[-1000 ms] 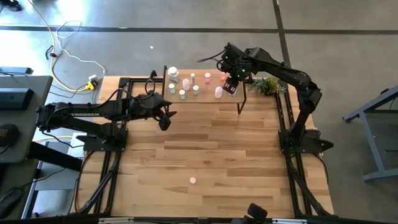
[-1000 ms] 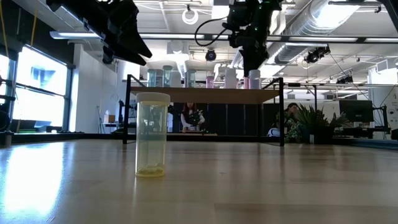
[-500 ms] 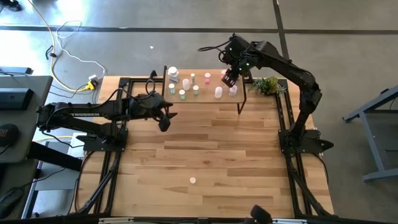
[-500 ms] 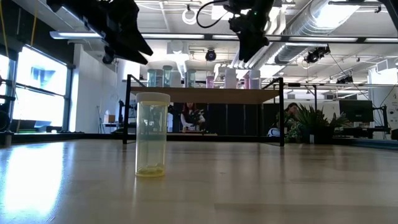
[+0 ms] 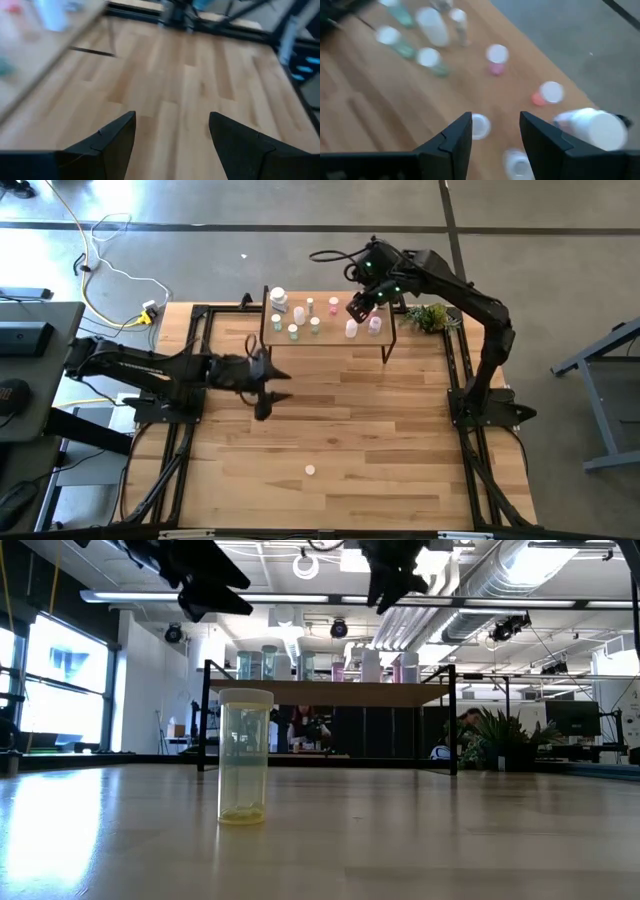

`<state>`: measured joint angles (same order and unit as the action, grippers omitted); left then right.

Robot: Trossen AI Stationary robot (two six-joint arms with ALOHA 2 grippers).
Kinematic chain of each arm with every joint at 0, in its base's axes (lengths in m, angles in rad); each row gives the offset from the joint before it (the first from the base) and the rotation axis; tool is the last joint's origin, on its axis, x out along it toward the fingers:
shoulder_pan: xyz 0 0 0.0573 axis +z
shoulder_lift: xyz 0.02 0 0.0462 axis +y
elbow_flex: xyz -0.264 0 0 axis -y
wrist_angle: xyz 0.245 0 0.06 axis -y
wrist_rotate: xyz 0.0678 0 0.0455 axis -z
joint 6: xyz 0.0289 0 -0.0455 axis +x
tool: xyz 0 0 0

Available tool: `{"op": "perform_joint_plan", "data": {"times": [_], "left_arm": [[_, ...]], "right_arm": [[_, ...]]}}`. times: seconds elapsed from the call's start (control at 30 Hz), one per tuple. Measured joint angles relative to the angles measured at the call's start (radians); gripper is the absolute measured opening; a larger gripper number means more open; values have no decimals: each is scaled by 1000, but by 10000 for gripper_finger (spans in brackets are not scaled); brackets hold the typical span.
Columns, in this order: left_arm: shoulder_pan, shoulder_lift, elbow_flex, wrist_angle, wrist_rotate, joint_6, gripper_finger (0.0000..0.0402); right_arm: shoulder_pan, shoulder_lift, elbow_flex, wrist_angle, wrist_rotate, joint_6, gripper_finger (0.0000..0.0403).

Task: Pick and place medicine bottles onto shelf by color
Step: Put the yellow medicine bottle on the shelf

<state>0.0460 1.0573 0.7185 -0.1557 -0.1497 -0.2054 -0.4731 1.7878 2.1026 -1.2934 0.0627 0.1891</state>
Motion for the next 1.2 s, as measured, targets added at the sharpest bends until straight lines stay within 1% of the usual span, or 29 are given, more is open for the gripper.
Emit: {"op": "perform_joint_plan", "data": {"times": [0.23, 0.5, 0.63, 0.77, 0.93, 1.2], "left_arm": [[-143, 65, 0, 26, -1, -1, 241], [-287, 179, 0, 162, -16, -1, 241], [-327, 240, 0, 225, -18, -3, 241], [-360, 300, 0, 293, -20, -3, 241], [-396, 377, -1, 365, -70, -1, 241], [-433, 513, -2, 448, -84, -1, 241]], "right_arm": [[107, 0, 76, 9, -2, 112, 156], [210, 0, 77, 41, 6, 221, 156], [252, 0, 77, 41, 53, 259, 156], [278, 0, 77, 41, 60, 267, 156], [298, 0, 76, 41, 94, 308, 156], [299, 0, 75, 41, 94, 308, 156]]}}
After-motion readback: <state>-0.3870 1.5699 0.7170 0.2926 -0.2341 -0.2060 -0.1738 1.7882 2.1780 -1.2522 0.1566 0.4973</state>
